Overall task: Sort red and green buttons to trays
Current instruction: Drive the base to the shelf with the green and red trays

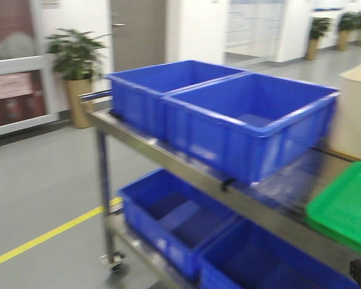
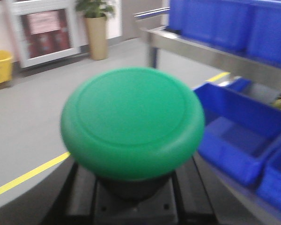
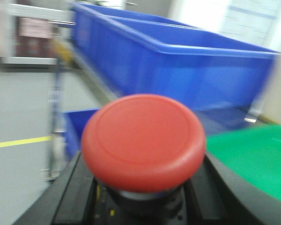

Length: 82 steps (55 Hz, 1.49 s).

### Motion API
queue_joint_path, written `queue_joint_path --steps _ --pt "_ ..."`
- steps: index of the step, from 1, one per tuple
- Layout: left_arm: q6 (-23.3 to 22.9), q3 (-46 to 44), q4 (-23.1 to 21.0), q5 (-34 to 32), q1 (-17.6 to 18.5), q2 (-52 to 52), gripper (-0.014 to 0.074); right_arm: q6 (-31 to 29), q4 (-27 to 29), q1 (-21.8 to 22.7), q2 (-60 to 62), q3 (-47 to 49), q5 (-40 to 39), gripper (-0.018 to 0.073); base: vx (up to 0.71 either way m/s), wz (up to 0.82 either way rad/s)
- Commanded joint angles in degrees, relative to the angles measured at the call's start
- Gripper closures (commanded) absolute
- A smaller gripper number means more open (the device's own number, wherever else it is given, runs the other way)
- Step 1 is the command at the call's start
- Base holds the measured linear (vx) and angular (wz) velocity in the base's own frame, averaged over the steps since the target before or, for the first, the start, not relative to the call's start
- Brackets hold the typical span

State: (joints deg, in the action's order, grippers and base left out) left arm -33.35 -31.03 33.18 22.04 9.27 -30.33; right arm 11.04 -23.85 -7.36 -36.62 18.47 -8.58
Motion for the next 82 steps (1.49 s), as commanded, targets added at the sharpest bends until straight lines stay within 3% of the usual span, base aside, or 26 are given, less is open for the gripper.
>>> queue_joint_path --steps 1,32,82 --pt "-0.03 -1.94 0.68 -4.36 0.28 -0.24 0.0591 -0.29 -0.16 -0.01 0.16 1.81 -4.96 0.0568 0.33 -0.91" --pt "-0.03 -1.94 0.68 -4.36 0.28 -0.24 0.0591 -0.29 -0.16 -0.01 0.16 1.81 -5.05 0.0568 0.23 -0.78" --pt "-0.03 -1.94 0.68 -4.36 0.28 -0.24 0.0591 -0.29 -0.16 -0.01 0.16 1.81 -4.97 0.0568 0.11 -0.43"
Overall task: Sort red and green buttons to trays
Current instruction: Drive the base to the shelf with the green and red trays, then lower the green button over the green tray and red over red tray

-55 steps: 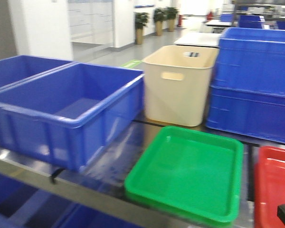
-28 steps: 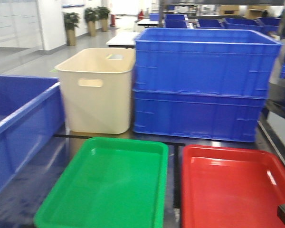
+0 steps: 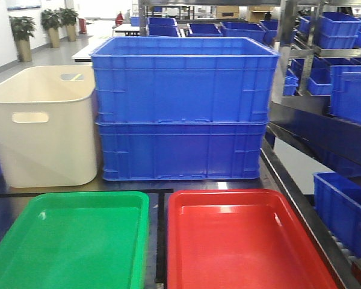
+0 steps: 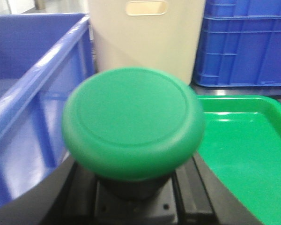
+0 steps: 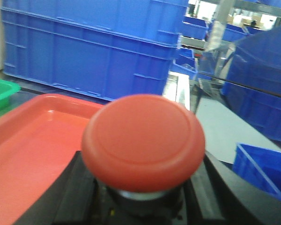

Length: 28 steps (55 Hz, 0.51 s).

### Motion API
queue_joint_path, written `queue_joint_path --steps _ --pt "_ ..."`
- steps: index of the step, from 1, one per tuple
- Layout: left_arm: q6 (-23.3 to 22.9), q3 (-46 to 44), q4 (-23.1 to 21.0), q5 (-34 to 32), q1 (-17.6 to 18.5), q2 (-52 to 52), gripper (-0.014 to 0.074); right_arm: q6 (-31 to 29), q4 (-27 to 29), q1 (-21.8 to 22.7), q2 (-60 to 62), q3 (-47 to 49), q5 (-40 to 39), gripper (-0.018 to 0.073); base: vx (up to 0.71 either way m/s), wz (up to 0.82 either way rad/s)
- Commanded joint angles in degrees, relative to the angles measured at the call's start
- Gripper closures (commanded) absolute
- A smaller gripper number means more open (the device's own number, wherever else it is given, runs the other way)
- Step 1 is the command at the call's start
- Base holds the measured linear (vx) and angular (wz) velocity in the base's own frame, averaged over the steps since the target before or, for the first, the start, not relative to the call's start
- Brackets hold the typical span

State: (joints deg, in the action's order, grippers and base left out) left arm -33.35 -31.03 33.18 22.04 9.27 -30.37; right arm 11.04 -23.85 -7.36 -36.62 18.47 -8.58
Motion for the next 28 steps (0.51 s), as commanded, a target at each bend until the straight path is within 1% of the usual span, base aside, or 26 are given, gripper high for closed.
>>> queue_joint_path --steps 1,11,28 --pt "-0.03 -1.94 0.68 -4.36 0.28 -0.19 0.0591 -0.29 -0.16 -0.01 0.16 1.81 -4.97 0.0568 0.06 -0.24" --pt "-0.03 -1.94 0.68 -4.36 0.28 -0.19 0.0591 -0.29 -0.16 -0.01 0.16 1.81 -4.97 0.0568 0.03 -0.13" --pt "-0.03 -1.94 0.68 -4.36 0.28 -0.19 0.0591 -0.29 -0.04 -0.01 0.16 1.81 -5.17 0.0568 0.00 -0.01"
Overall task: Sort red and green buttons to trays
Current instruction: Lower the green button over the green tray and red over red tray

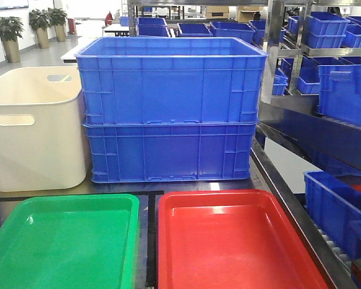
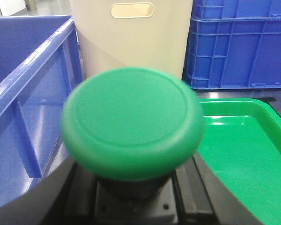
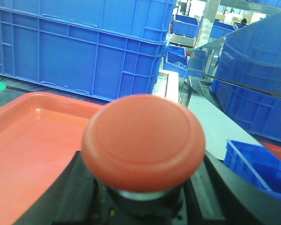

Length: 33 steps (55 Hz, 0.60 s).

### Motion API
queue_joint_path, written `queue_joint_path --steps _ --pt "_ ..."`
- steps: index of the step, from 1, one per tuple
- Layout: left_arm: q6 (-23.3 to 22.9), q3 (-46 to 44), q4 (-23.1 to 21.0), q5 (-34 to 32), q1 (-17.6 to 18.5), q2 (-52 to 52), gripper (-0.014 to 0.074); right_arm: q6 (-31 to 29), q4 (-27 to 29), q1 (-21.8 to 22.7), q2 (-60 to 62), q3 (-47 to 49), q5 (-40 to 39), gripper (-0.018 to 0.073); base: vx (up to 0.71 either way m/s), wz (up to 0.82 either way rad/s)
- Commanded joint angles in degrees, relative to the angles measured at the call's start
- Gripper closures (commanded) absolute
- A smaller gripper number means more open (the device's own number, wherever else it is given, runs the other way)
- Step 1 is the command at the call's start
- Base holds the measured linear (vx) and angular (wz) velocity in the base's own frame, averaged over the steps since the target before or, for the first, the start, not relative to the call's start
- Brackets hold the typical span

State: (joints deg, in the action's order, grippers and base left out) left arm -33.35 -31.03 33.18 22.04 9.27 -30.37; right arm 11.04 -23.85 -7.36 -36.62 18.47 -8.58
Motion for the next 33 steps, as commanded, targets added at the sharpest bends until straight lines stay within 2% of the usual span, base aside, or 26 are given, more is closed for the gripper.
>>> queue_joint_path --steps 1,25,33 --pt "-0.03 -1.94 0.68 -4.36 0.28 -0.19 0.0591 -0.29 0.04 -0.01 0.16 1.81 -5.28 0.0568 0.00 0.00" --pt "-0.03 -1.94 0.68 -4.36 0.28 -0.19 0.0591 0.11 0.15 -0.01 0.16 1.81 -6.18 0.0568 0.00 0.00" --pt "-0.15 -1.94 -0.42 -8.13 0.33 -0.26 0.0591 0.11 -0.59 -0.01 0.16 1.81 -8.30 0.0568 0.00 0.00"
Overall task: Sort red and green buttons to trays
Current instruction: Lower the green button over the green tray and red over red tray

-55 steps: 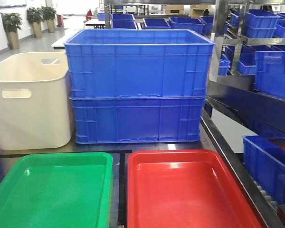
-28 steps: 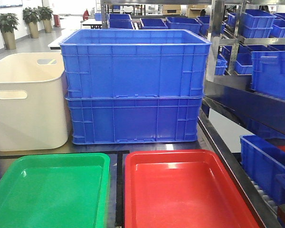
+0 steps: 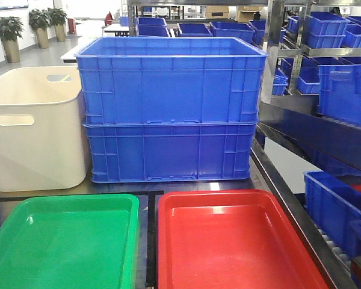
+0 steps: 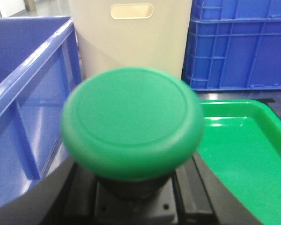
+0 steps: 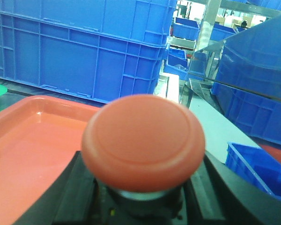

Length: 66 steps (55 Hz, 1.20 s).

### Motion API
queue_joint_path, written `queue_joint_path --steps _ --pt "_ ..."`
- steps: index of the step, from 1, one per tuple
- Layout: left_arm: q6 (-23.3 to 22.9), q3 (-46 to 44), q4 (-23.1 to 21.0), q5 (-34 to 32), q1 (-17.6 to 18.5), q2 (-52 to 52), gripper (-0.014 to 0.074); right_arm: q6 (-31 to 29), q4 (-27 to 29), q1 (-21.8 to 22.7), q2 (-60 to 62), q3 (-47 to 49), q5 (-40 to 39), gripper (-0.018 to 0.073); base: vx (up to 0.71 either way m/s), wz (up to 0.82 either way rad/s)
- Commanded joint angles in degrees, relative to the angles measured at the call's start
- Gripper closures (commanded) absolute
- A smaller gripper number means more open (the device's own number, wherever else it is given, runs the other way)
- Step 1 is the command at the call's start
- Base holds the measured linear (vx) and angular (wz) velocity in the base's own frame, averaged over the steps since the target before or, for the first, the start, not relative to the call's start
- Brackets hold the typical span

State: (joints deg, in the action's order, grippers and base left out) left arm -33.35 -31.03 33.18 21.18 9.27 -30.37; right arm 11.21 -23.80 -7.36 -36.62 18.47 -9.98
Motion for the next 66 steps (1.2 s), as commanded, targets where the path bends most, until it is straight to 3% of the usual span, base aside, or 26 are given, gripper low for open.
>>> queue_joint_path --steps 1,13,26,33,44,55,66 --pt "-0.15 -1.94 -0.86 -7.76 0.33 -0.26 0.0591 -0.06 -0.95 -0.01 0.16 1.81 -7.38 0.0568 0.00 0.00" --pt "-0.15 -1.89 -4.60 -13.69 0.33 -1.80 0.0591 3.70 -3.39 -0.01 -2.28 1.81 -11.26 0.0568 0.00 0.00" --pt "-0.10 -1.94 -4.96 -22.05 1.75 -10.65 0.0591 18.29 -19.55 -0.05 -11.86 1.86 -26.12 0.0568 0.00 0.00" --pt "-0.15 -1.94 -4.93 -29.35 4.28 -17.15 0.0591 22.88 -23.07 -0.05 -20.12 3.17 -32.98 0.0568 0.00 0.00" --pt "-0.15 -1.94 -4.82 -38.53 7.73 -28.02 0.0591 23.34 -22.99 -0.05 -31.61 10.82 -38.19 0.0568 0.00 0.00" --pt "-0.15 -1.94 -4.82 -47.06 7.80 -39.40 0.0587 23.28 -23.17 -0.05 -43.97 20.98 -38.93 0.0568 0.00 0.00" --pt "-0.15 -1.98 -4.67 -49.56 7.80 -46.47 0.0572 22.37 -26.66 -0.05 -53.68 26.37 -37.60 0.0567 0.00 0.00"
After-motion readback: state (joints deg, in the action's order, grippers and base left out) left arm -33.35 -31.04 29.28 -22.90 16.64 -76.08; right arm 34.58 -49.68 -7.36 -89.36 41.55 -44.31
